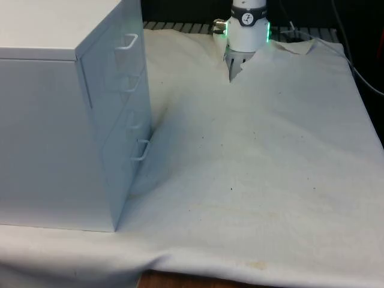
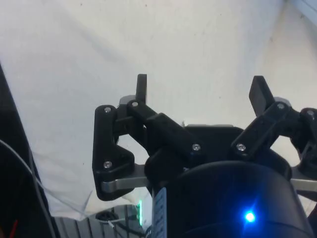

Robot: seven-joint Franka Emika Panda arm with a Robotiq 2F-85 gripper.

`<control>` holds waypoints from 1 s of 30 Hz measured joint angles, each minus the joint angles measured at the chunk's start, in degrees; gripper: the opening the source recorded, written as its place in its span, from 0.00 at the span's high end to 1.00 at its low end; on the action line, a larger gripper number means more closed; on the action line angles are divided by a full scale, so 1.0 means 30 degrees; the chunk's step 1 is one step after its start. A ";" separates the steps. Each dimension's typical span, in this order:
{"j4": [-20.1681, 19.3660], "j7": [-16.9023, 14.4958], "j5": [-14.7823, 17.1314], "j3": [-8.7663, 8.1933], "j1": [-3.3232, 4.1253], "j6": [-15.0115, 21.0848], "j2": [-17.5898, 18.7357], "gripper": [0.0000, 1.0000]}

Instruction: Open the drawer, then close it.

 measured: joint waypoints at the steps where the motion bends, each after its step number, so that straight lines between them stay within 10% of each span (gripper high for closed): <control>1: 0.0000 0.0000 0.0000 0.0000 0.0000 0.0000 0.0000 0.00; 30: 0.1719 0.0592 0.0573 0.0095 0.0172 0.3629 0.4469 0.00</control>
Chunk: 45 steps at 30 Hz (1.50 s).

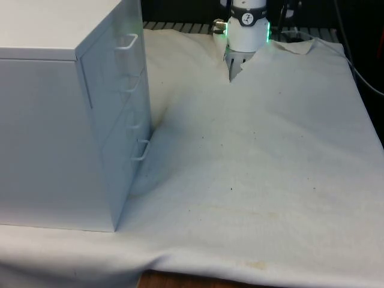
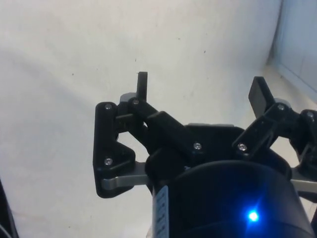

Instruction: Open the drawer, then close it.

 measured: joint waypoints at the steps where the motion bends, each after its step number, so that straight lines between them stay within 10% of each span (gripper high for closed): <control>1: 0.0000 0.0000 0.0000 0.0000 0.0000 0.0000 0.0000 0.00; 45: 0.2464 -0.1394 -0.3266 -0.1337 -0.0038 -0.0859 0.2827 0.00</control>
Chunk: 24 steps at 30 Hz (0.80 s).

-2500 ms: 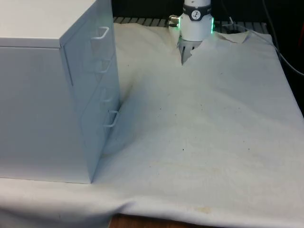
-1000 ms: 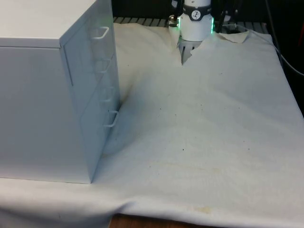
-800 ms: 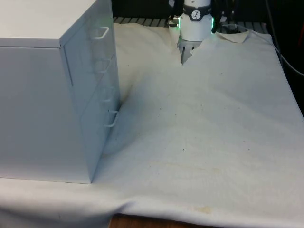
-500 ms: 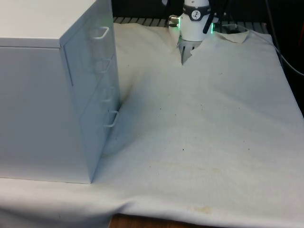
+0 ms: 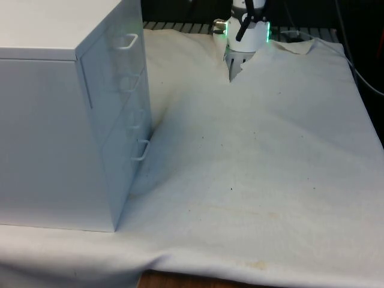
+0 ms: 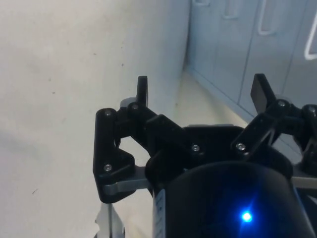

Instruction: Open the drawer, then close it.

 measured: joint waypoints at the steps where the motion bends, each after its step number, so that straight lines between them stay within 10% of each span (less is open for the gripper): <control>1: 0.0000 -0.0019 -0.0038 -0.0057 0.0000 0.0038 0.0038 0.00; 24: 0.1299 -0.0363 -0.0229 -0.1547 -0.0477 0.0707 0.2636 0.00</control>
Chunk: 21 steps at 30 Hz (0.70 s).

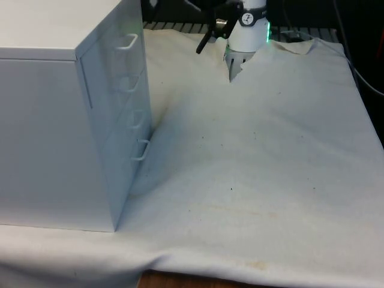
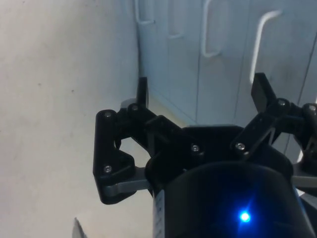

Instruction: Open the drawer, then close it.

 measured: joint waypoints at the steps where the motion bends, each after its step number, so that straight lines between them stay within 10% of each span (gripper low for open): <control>1: 0.0038 0.0000 0.0000 -0.0057 -0.0019 0.0057 0.0115 0.00; 21: 0.0286 -0.0707 0.1222 -0.0936 -0.0955 0.1394 0.1891 0.00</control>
